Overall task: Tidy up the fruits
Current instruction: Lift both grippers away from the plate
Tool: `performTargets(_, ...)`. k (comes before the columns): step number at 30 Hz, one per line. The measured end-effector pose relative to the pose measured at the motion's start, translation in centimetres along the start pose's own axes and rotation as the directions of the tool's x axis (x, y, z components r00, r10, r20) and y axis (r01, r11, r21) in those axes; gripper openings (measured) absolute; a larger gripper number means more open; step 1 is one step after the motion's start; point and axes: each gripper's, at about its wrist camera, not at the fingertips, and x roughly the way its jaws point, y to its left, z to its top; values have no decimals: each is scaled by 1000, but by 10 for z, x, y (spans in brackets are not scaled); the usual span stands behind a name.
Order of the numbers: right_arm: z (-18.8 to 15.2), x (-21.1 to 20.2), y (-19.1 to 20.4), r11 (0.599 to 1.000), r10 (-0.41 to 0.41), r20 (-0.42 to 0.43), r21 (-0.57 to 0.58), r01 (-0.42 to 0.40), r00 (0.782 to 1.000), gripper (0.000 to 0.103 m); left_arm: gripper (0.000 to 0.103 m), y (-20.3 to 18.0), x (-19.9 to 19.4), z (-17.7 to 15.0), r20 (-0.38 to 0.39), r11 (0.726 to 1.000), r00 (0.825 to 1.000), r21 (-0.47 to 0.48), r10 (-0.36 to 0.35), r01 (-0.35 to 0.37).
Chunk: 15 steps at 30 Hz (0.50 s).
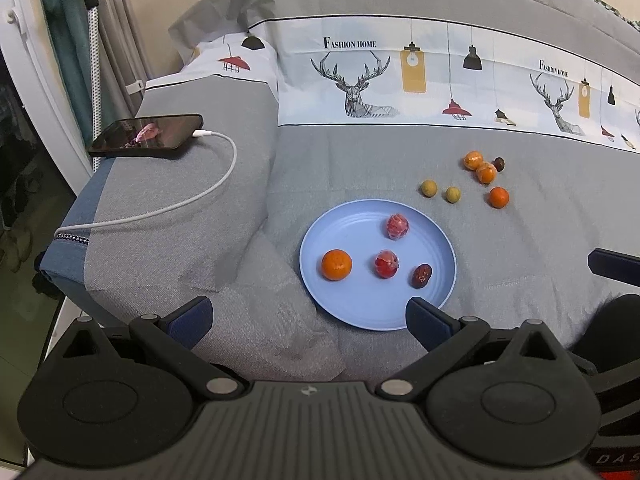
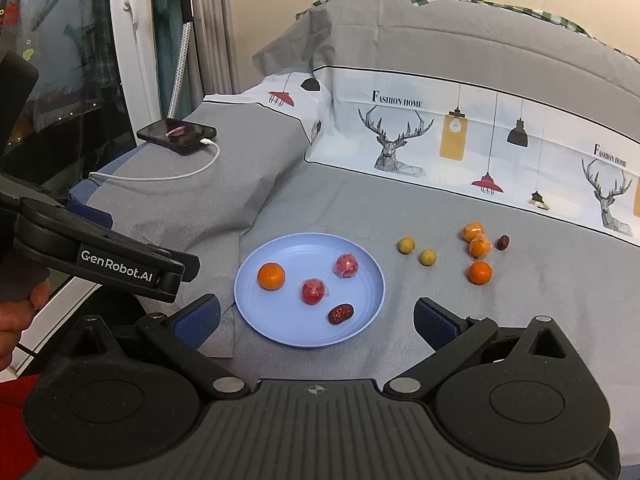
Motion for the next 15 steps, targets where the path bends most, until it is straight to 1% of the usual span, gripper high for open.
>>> performTargets(15, -1, 9, -1, 1000, 10, -25, 14, -10, 1000, 102, 103, 0, 10, 1, -28, 1000, 1000, -2, -5, 5)
